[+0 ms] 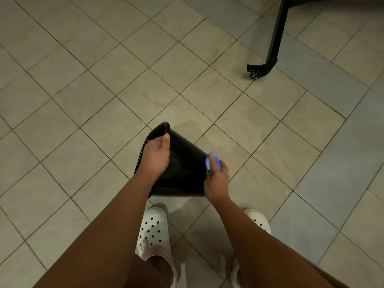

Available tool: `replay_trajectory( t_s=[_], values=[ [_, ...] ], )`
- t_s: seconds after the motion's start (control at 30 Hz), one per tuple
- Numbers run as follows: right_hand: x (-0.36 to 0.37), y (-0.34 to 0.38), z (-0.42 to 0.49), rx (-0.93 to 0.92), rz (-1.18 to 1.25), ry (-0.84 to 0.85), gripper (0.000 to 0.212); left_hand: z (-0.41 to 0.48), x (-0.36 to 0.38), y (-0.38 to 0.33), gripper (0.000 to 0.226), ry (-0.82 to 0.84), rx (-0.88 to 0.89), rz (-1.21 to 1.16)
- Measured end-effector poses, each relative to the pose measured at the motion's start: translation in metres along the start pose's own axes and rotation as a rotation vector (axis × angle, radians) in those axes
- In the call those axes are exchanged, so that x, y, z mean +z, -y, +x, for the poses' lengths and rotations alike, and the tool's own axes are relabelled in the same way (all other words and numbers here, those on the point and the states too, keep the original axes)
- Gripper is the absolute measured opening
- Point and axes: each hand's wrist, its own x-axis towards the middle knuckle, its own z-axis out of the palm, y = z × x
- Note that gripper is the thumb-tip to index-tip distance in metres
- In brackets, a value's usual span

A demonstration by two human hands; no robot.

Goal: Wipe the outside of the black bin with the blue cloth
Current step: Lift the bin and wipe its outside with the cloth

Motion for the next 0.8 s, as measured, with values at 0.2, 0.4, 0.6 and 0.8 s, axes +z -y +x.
replay_trajectory(
  t_s=[0.2,0.4,0.6,0.8],
  values=[
    [-0.006,-0.009,-0.002,0.169,0.033,0.094,0.064,0.000,-0.003,-0.002,0.050,0.020,-0.003,-0.001],
    [-0.009,-0.023,-0.004,0.209,0.019,0.129,0.053,0.001,-0.007,-0.002,0.052,0.023,-0.030,-0.008],
    [-0.033,-0.043,-0.002,0.417,0.016,-0.059,0.041,0.003,-0.011,0.006,0.042,0.040,-0.106,-0.100],
    [-0.049,-0.007,0.013,0.202,0.339,-0.474,0.052,0.008,-0.015,0.007,0.051,0.076,-0.123,-0.156]
  ],
)
